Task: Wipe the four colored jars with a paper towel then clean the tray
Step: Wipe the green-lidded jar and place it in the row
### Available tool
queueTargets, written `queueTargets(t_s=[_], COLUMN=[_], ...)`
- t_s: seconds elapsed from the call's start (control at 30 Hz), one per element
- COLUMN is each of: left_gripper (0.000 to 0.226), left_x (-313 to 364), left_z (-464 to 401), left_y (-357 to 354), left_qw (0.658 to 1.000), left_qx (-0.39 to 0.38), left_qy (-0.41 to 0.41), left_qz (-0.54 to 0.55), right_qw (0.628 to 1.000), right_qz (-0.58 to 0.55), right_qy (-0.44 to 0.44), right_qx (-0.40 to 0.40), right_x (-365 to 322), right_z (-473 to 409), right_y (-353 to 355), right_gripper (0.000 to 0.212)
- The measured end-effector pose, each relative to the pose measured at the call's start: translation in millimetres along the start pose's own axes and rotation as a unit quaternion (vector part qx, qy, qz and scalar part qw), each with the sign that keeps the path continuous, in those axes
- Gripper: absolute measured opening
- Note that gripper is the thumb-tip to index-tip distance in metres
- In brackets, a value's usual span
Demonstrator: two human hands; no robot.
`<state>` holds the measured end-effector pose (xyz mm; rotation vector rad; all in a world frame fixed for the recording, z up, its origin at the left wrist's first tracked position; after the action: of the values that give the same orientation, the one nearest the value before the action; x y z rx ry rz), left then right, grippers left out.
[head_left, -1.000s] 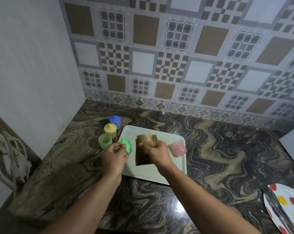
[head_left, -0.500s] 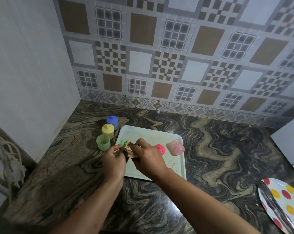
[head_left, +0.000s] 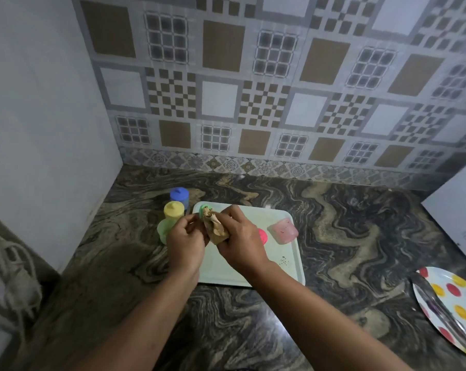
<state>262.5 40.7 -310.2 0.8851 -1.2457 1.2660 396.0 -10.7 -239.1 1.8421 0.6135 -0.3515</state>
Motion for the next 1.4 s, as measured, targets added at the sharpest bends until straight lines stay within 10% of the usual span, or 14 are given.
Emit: queueTargets(t_s=[0.53,0.77,0.87,1.0,1.23,1.4], left_gripper=[0.008,0.014,0.019,0.016,0.017,0.012], left_x=[17.8,66.7,63.3,66.3,69.2,46.2], left_z=[-37.5,-40.0,-36.3,-30.8,-30.7,-31.9], left_y=[49.9,48.0,39.4,40.5,28.0,30.3], left_qw=[0.991,0.971,0.964,0.955,0.961,0.986], left_qx=[0.016,-0.034,-0.057,-0.049,-0.050,-0.064], left_qy=[-0.055,-0.169,-0.180,-0.200,-0.191,-0.132], left_qz=[0.119,-0.165,-0.186,-0.215,-0.192,-0.078], right_qw=[0.973,0.994,0.999,0.994,0.997,0.991], right_qz=[0.130,-0.080,0.010,0.025,-0.013,0.026], right_qy=[-0.065,-0.073,0.025,-0.069,0.069,-0.081], right_qx=[-0.178,0.021,-0.026,-0.079,0.034,-0.103], right_x=[6.1,-0.2,-23.5,22.0,-18.8,30.9], right_z=[-39.4,-63.0,-68.3,-72.6,-50.9,-58.2], right_y=[-33.8,13.0,0.3,-10.3,8.9,-11.6], right_gripper=[0.015,0.019,0.042,0.045,0.047,0.048])
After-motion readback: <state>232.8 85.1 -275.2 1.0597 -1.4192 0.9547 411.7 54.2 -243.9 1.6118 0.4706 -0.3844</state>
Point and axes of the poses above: each hand's wrist, its own z-axis away from the middle knuckle, its own y-axis out of the back of the hand, x = y × z, the point moved 10 cm from there along -z, towards the middle knuckle, and after that the axes turned 13 degrees about -x, right-handed, at the moved point
